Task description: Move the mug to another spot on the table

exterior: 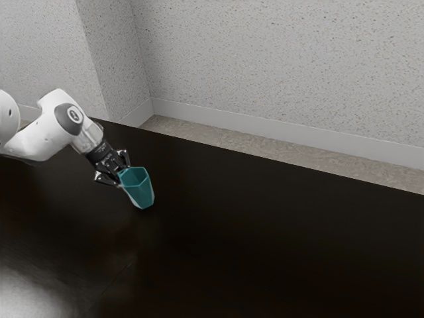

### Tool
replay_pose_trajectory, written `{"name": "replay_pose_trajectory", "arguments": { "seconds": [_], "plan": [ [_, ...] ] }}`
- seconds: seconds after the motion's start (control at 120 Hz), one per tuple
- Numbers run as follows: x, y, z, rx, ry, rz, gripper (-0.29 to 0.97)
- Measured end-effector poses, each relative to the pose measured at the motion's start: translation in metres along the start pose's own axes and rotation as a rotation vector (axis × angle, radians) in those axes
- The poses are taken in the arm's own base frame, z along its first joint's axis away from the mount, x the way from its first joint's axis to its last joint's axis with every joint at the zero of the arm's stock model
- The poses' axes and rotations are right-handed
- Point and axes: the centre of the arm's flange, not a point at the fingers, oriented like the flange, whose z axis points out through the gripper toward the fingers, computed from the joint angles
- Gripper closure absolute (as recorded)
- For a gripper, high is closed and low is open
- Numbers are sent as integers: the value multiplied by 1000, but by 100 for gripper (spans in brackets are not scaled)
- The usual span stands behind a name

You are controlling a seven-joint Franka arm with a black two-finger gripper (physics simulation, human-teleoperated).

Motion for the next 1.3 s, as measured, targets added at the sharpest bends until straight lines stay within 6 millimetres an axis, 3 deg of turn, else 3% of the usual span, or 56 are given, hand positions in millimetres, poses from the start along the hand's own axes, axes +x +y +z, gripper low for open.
{"name": "replay_pose_trajectory", "arguments": {
  "seconds": [0.142, 0.367, 0.475, 0.608, 0.892, 1.1, 1.3],
  "plan": [
    [-34, -10, 17, 64, -91, 27, 75],
    [-90, -22, 69, 166, -170, 90, 77],
    [-107, -27, 91, 193, -191, 104, 74],
    [-88, -43, 91, 205, -159, 70, 72],
    [-47, -38, 82, 174, -87, 48, 73],
    [-34, -40, 88, 158, -72, 39, 31],
    [-31, -39, 84, 139, -58, 42, 12]
  ]
}}
